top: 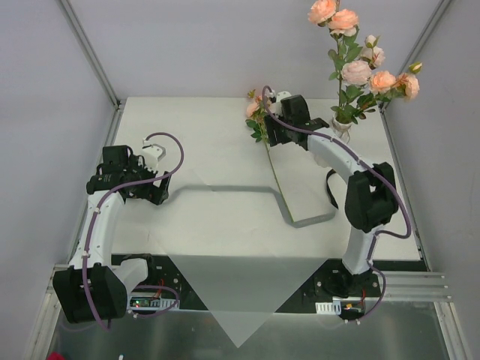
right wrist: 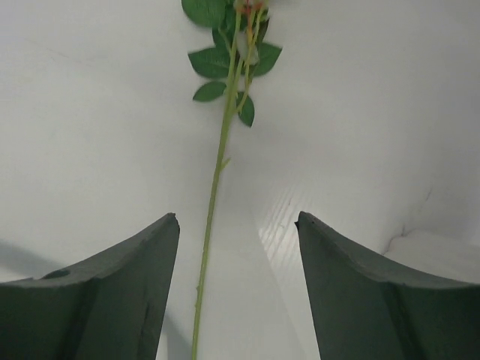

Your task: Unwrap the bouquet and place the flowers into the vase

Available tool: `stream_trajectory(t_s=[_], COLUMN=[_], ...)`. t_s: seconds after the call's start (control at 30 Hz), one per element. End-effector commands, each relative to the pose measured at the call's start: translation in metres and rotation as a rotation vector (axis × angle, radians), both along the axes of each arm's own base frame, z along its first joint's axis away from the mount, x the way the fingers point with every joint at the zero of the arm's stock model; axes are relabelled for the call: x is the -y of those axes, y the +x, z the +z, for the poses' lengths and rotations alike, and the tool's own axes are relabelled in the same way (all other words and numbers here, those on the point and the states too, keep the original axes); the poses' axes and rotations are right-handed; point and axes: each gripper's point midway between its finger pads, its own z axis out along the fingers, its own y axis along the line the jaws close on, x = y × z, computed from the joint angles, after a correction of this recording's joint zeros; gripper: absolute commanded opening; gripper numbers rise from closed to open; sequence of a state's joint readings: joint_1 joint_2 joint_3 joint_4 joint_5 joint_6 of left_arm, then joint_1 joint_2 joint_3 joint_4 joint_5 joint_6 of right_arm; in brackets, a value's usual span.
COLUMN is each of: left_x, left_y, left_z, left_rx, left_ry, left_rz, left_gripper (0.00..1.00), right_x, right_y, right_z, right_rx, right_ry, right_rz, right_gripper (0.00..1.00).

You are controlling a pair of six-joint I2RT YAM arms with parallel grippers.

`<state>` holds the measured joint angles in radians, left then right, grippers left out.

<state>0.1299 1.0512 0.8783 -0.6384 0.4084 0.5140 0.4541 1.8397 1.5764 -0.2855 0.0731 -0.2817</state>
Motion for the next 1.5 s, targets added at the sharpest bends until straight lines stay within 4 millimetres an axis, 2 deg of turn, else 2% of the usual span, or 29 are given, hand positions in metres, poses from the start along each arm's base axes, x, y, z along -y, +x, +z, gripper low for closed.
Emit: stream_trajectory(t_s=[0.0, 0.03, 0.23, 0.37, 0.43, 0.53, 0.93, 1.2, 1.43, 1.47], left_x=[0.0, 0.001, 0.001, 0.001, 0.001, 0.002, 0.0, -0.002, -0.004, -0.003], left_y=[-0.002, -0.002, -0.002, -0.002, -0.003, -0.003, -0.003, -0.004, -0.003, -0.003], left_z=[0.006, 0.005, 0.0, -0.001, -0.003, -0.001, -0.002, -0.002, 0.001, 0.001], left_rx=[0.021, 0.016, 0.002, 0.003, 0.001, 0.005, 0.011, 0.016, 0.026, 0.026], left_ry=[0.016, 0.015, 0.016, 0.012, 0.012, 0.012, 0.022, 0.035, 0.047, 0.043], left_rz=[-0.018, -0.019, -0.026, -0.026, -0.027, -0.028, -0.031, -0.027, -0.025, -0.026], left_gripper=[0.99, 0.99, 0.99, 0.99, 0.99, 0.99, 0.99, 0.99, 0.99, 0.99], right_x=[-0.007, -0.008, -0.016, -0.023, -0.024, -0.026, -0.022, -0.023, -0.025, -0.025], right_y=[-0.005, -0.005, -0.004, -0.005, -0.01, -0.012, -0.012, -0.015, -0.016, -0.016], right_z=[-0.014, -0.026, -0.063, -0.079, -0.095, -0.105, -0.124, -0.139, -0.142, -0.142], right_rx=[-0.087, -0.123, -0.208, -0.253, -0.286, -0.321, -0.369, -0.416, -0.43, -0.431], right_ry=[0.018, 0.008, -0.002, -0.024, -0.082, -0.132, -0.185, -0.185, -0.176, -0.174], right_rz=[0.003, 0.007, 0.007, 0.015, 0.024, 0.024, -0.009, -0.015, -0.019, -0.021], right_gripper=[0.67, 0.66, 0.62, 0.6, 0.59, 0.58, 0.53, 0.45, 0.4, 0.36])
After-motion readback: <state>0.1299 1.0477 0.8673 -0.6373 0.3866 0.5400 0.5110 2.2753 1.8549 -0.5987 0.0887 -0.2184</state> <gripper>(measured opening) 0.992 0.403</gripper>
